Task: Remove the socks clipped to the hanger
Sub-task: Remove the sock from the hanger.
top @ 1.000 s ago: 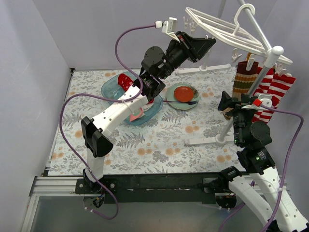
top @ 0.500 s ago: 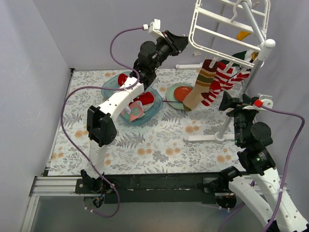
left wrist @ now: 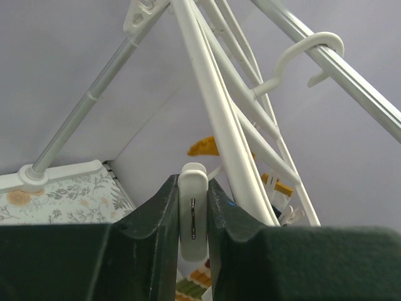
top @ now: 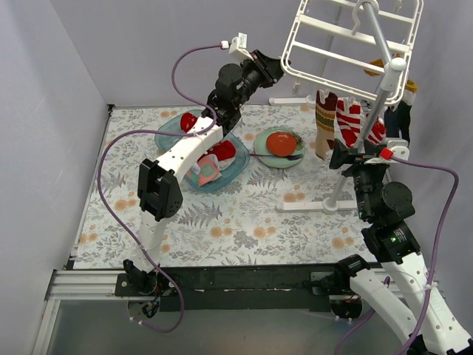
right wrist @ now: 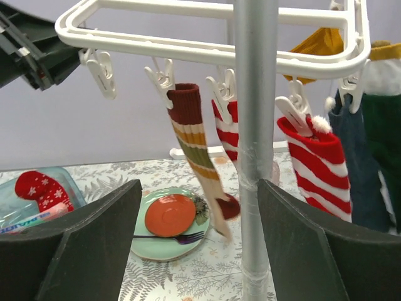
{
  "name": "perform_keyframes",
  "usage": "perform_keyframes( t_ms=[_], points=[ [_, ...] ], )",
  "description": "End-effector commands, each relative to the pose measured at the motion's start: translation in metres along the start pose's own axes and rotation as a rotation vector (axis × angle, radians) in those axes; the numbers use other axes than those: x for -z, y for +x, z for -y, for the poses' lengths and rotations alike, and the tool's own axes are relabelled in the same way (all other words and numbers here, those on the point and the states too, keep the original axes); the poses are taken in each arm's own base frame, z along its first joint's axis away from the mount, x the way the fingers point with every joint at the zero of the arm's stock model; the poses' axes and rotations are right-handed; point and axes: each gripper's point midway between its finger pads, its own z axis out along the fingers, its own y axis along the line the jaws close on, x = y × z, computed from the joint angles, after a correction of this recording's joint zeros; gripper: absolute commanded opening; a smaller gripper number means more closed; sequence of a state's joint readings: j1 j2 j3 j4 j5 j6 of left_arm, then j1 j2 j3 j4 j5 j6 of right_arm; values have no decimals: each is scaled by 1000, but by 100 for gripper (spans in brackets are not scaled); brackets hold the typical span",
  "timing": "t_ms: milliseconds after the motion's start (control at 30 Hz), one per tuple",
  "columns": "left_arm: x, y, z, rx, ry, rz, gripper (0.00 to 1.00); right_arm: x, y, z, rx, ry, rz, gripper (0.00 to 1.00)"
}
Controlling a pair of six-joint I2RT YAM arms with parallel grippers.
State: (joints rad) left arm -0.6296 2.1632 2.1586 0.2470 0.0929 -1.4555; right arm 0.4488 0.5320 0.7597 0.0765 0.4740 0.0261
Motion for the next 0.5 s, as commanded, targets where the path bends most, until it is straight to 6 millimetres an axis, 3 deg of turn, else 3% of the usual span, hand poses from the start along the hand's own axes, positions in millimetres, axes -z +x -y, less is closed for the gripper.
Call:
perform_keyframes(
  t_ms=[0, 133, 167, 233, 433, 467],
  points=[
    [2, -38, 25, -19, 37, 76, 0, -9, -13, -26, 2, -125, 19, 82],
    [0, -39, 29, -12, 55, 75, 0, -22, 9, -31, 5, -119, -55, 79],
    [-1, -39, 29, -10, 57, 75, 0, -23, 12, -30, 6, -109, -56, 84],
    [-2, -38, 31, -9, 64, 69, 0, -22, 15, -31, -1, -114, -43, 84],
    [-2, -28, 29, -2, 74, 34, 0, 2, -17, -29, -14, -167, 106, 86],
    [-1, -27, 30, -1, 75, 31, 0, 9, -30, -30, -24, -189, 141, 86]
  ],
)
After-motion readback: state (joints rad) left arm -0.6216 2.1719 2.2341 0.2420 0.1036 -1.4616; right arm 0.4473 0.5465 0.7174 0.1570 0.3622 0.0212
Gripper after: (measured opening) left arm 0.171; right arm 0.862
